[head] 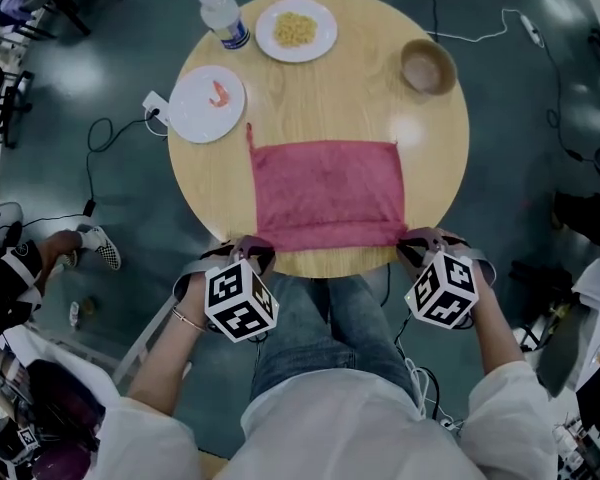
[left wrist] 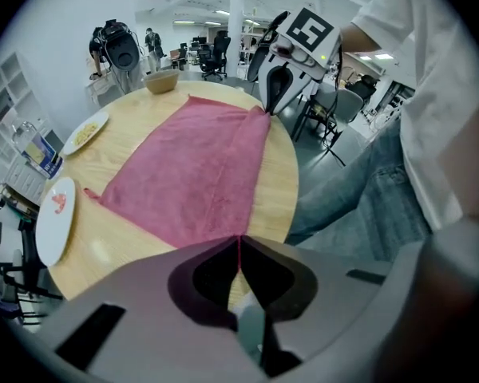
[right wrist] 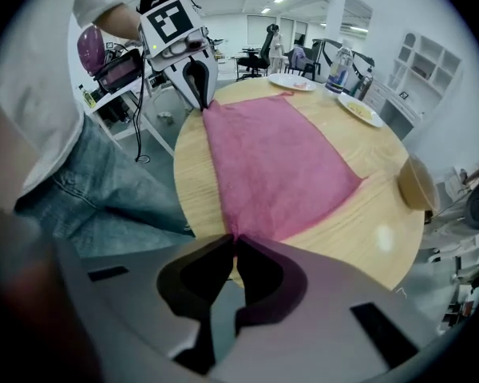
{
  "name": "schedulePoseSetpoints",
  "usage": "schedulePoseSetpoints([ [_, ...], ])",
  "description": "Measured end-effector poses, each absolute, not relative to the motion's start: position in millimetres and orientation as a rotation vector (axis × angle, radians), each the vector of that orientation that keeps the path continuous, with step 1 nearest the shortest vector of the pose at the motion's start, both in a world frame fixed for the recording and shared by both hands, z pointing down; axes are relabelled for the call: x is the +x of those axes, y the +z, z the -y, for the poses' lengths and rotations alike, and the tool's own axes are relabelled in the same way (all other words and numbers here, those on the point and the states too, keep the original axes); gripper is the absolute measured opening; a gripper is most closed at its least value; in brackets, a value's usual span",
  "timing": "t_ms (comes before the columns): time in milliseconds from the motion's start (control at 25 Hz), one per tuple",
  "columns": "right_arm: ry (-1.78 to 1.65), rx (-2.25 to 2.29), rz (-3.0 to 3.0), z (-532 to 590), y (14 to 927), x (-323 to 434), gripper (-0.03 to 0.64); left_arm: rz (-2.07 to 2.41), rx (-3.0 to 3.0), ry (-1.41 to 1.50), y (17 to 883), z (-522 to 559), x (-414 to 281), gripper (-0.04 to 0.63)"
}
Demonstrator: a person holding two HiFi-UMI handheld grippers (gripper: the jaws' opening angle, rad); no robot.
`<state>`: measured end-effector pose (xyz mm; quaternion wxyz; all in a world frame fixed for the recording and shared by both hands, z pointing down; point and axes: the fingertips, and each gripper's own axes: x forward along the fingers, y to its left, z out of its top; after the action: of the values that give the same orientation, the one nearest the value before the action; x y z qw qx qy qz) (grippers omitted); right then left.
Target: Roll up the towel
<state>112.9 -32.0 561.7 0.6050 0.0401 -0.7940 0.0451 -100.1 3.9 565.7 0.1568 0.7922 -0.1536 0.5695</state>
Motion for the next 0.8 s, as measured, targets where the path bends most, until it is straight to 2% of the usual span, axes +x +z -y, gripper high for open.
schedulePoseSetpoints([
  [800,0.211,0.166,1.862,84.7,542.1,106.9,0.017,0.499,2.209,1.604,551.0,56.8,-114.5,0.017],
])
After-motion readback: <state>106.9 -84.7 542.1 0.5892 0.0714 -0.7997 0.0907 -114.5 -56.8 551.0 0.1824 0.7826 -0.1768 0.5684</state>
